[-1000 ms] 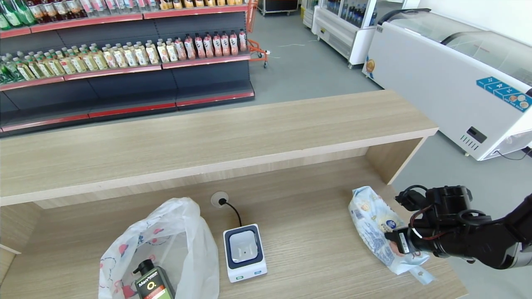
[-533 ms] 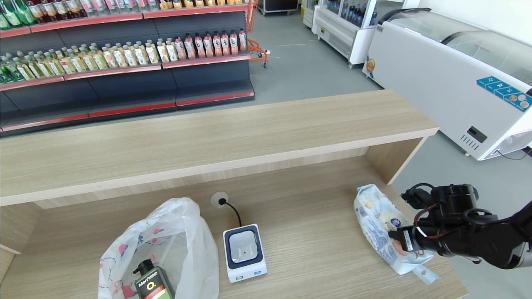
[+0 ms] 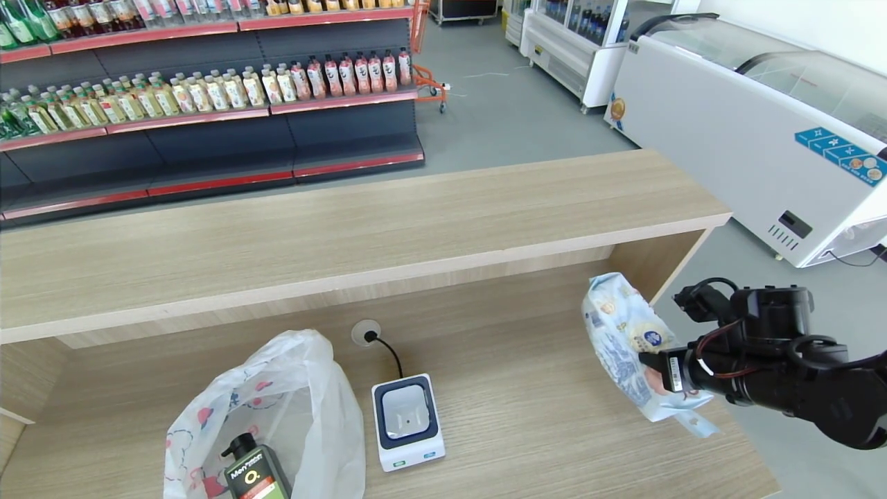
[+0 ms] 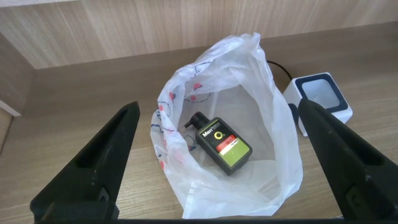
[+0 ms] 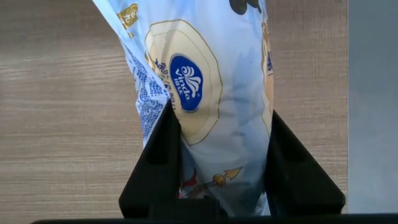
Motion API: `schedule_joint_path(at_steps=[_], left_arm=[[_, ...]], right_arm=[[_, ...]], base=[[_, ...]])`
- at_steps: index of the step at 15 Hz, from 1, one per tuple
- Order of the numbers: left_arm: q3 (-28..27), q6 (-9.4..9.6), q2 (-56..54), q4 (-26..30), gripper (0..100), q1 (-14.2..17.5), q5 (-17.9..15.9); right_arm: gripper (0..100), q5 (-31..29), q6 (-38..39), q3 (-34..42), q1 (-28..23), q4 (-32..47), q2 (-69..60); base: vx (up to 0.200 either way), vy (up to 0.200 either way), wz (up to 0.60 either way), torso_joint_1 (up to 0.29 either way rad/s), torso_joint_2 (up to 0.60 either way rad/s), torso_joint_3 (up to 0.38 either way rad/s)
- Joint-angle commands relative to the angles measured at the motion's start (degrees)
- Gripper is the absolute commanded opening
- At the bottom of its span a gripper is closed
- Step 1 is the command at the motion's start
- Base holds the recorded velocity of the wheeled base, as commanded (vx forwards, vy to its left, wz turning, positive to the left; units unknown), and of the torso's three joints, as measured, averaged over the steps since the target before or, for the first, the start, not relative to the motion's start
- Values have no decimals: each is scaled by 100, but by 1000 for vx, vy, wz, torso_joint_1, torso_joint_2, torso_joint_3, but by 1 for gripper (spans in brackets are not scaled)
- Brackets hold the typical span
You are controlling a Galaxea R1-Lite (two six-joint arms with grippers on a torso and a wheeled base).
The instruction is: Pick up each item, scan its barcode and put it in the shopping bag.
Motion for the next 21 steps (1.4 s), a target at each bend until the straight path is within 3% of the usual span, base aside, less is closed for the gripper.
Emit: schedule_joint_path(at_steps=[1,5,9,10,12,14,16,18,21], left_arm=[[1,0,-2,0,100,0,-1],[1,0,-2,0,100,0,-1],[1,0,-2,0,100,0,-1],[1,0,-2,0,100,0,-1],[1,0,-2,0,100,0,-1],[1,0,-2,0,100,0,-1],[1,0,-2,0,100,-8,-1],[1,0,-2,0,100,-8,-1],[1,0,-2,0,100,-8,-1]], right_arm=[[0,6,47,28,112,-7,-303],[0,507,161,898,587,125,-1806],[0,1008,478,1153,1105,319,-3045],[0,1439,522,1162,1141,582,-3555],[0,2652,539,995,1149,1945,-4803],[0,3118,680,591,1149,2841,-5304],[0,3662,1286,37,1149,3588,-5734],[0,3865,1673,-376,1316,4124,-6042],[0,3706,1937,-648,1483,4186,-6060]], base=[[0,0,0,0,0,0],[0,0,0,0,0,0],[0,0,0,0,0,0],[0,0,0,0,0,0],[0,0,0,0,0,0],[0,0,0,0,0,0],[0,0,0,0,0,0],[0,0,0,0,0,0],[0,0,0,0,0,0]])
